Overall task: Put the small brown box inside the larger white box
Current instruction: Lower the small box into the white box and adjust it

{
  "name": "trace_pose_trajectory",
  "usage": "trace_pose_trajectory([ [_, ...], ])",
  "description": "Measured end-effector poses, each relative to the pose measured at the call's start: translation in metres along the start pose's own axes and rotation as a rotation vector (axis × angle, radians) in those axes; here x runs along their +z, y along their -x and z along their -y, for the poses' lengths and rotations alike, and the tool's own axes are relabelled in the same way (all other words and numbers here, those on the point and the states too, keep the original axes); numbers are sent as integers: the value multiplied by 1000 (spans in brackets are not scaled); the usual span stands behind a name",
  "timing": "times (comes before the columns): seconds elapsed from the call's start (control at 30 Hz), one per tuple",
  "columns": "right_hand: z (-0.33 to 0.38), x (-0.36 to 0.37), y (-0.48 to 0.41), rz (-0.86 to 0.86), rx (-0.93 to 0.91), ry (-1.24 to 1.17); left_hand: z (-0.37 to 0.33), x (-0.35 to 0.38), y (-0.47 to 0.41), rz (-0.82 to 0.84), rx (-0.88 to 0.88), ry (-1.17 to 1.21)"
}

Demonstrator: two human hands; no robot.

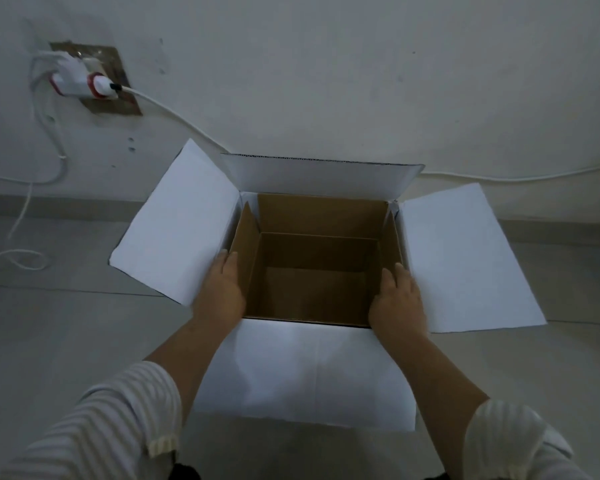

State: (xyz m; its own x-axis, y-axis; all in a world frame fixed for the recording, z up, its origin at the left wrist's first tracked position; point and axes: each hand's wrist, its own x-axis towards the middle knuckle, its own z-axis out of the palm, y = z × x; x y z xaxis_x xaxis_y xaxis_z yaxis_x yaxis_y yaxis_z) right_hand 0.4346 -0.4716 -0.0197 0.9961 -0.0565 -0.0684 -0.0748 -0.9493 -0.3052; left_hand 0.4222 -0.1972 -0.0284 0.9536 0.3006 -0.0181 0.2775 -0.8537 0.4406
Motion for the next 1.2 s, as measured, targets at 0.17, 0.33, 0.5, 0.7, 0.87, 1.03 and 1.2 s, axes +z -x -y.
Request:
trace_pose_trajectory([
  [0.17,8,16,25,39,-151,-9,2,12,25,-49,252,-144],
  [0.33,6,23,33,51,-179,62,2,26,38,30,323,-214],
  [0.5,4,28,38,35,-266,208,0,28,38,34,299,-275],
  [0.7,-3,30,33,20,-398,238,-1,29,33,28,334,-309],
  [0.87,1,28,31,7,-378,259,-1,31,26,-2,381,-319],
  [1.03,1,29,29,-1,-379,247,1,33,24,-21,408,-278],
  [1.2,-12,33,20,-71,-430,230,-7,38,19,-21,390,-304],
])
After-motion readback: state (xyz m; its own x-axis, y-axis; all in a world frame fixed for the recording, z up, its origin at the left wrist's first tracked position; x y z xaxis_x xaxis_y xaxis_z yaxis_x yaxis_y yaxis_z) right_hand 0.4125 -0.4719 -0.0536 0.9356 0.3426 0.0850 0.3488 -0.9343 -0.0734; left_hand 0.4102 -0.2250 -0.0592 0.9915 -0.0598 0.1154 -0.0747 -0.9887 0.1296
